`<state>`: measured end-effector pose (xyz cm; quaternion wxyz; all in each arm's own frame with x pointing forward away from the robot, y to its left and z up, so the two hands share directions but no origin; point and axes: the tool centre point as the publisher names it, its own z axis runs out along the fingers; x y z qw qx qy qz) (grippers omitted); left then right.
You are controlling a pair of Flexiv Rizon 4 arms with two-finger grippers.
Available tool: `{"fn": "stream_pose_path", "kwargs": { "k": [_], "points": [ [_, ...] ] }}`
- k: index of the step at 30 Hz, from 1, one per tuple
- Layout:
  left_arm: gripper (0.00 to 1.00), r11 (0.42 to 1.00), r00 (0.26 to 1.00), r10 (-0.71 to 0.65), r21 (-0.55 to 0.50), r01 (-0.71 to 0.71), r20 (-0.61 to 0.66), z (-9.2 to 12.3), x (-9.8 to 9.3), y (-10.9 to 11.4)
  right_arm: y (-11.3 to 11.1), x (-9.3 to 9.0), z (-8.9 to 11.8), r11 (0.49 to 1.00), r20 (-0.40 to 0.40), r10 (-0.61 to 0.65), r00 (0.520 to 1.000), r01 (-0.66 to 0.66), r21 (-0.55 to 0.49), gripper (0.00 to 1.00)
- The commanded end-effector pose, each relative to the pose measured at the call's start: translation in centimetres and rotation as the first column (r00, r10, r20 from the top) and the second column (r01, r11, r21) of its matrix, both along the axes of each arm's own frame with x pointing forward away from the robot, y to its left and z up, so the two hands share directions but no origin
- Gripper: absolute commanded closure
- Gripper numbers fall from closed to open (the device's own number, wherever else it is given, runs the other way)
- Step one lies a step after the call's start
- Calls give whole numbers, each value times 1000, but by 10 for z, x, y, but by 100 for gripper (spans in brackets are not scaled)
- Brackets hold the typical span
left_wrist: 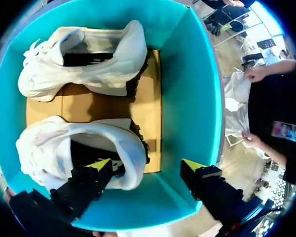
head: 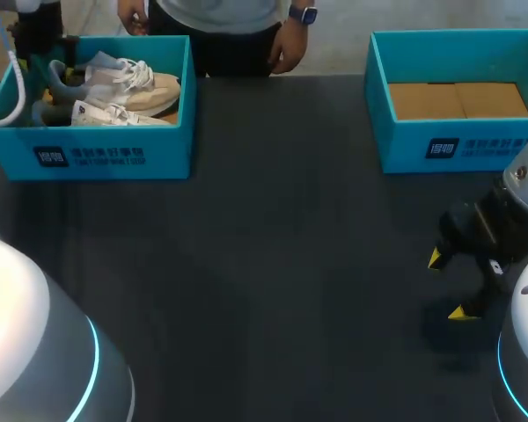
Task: Take the shoe out of the shoebox, open the shoe tongue, remove and reinsert the insole, then place the shoe into the shoebox
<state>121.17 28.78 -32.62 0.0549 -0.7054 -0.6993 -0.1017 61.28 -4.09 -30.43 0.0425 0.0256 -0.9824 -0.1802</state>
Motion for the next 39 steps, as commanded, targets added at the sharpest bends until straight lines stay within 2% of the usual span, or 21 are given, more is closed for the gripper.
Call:
{"fn": "stream_pose_path", "kwargs": {
  "k": [1,8,14,21,31,39],
  "points": [
    [0,999,1000,-1,-38,2,31,24,-18,-2,1,-1,-1,1000,2,-1,1000,1,-2,0],
    [0,993,1000,-15,-120,18,27,57,-31,-10,1,-1,-1,1000,2,-1,1000,1,-2,0],
    [0,991,999,-20,-129,24,37,84,-48,-15,1,-1,-1,1000,2,-1,1000,1,-2,0],
    [0,988,999,-5,-151,11,36,114,-82,-11,1,-1,-1,1000,2,-1,1000,1,-2,0],
    [0,983,1000,-10,-184,11,7,128,-121,-12,1,-1,-1,1000,2,-1,1000,1,-2,0],
    [0,983,1000,-7,-181,5,-7,119,-143,-8,1,-1,-1,1000,2,-1,1000,1,-2,0]
  ]
}}
